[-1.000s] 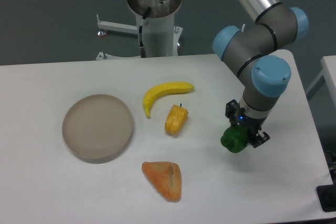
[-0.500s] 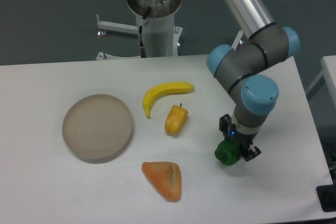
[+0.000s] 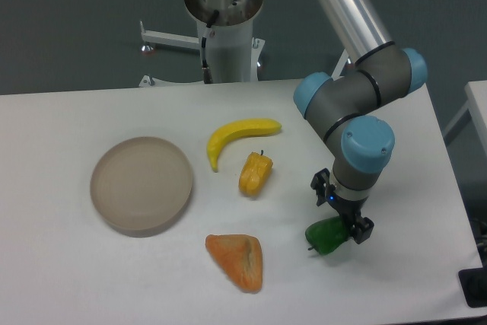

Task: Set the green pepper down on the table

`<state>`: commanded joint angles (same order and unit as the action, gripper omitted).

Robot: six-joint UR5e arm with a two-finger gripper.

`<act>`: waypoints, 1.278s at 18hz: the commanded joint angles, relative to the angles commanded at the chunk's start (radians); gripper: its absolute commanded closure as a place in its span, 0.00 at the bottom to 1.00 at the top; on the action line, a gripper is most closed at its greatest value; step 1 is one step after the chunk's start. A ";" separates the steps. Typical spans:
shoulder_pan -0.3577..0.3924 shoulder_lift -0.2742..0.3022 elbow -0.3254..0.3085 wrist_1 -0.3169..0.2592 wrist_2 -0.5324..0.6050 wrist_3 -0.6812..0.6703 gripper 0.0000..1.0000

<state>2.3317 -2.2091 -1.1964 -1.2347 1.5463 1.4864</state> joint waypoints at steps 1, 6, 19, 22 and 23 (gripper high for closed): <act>0.005 0.024 -0.006 -0.037 0.000 0.000 0.00; 0.038 0.109 -0.011 -0.221 0.003 0.003 0.00; 0.124 0.266 -0.180 -0.167 -0.002 0.130 0.00; 0.121 0.264 -0.183 -0.155 0.002 0.129 0.00; 0.120 0.264 -0.183 -0.154 0.002 0.129 0.00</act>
<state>2.4513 -1.9451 -1.3790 -1.3883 1.5478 1.6153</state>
